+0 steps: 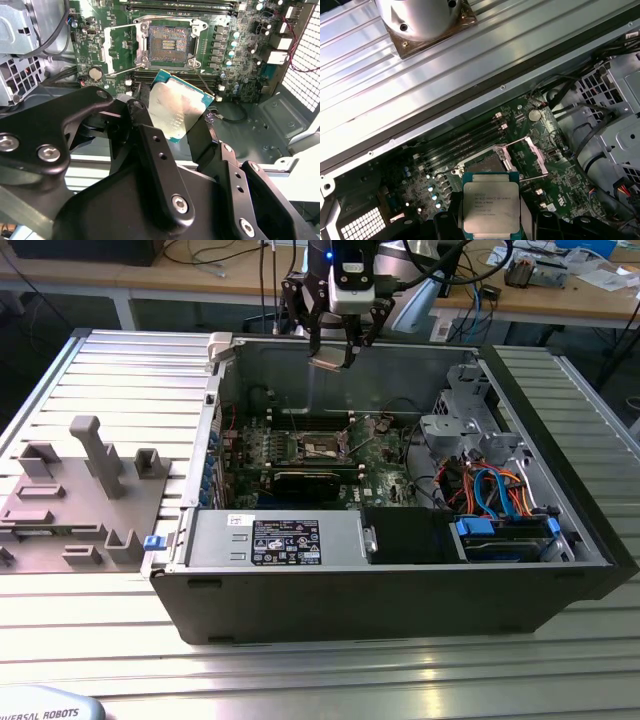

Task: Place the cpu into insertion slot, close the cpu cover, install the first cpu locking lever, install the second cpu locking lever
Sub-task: 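Place the cpu into insertion slot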

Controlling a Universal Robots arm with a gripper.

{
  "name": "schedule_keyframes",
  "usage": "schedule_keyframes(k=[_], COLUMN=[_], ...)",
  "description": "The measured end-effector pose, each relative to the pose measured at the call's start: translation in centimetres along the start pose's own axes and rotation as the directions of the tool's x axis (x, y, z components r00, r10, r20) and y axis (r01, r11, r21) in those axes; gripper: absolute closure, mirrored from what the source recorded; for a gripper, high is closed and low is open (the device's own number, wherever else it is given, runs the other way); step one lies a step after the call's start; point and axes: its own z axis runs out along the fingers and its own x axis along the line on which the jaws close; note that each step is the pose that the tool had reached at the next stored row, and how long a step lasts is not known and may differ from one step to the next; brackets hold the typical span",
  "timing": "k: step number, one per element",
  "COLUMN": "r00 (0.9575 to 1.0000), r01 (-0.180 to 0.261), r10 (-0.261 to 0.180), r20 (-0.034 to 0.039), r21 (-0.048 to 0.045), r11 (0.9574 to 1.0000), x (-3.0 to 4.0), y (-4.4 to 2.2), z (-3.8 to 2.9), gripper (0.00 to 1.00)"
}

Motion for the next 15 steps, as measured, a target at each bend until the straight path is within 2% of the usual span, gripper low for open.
schedule_keyframes(k=[15], r00=[0.9999], r01=[-0.010], r10=[0.010], r20=[0.0009], r21=[-0.0002], r11=[0.9999], x=[0.00], y=[0.00], z=[0.00], gripper=[0.46])
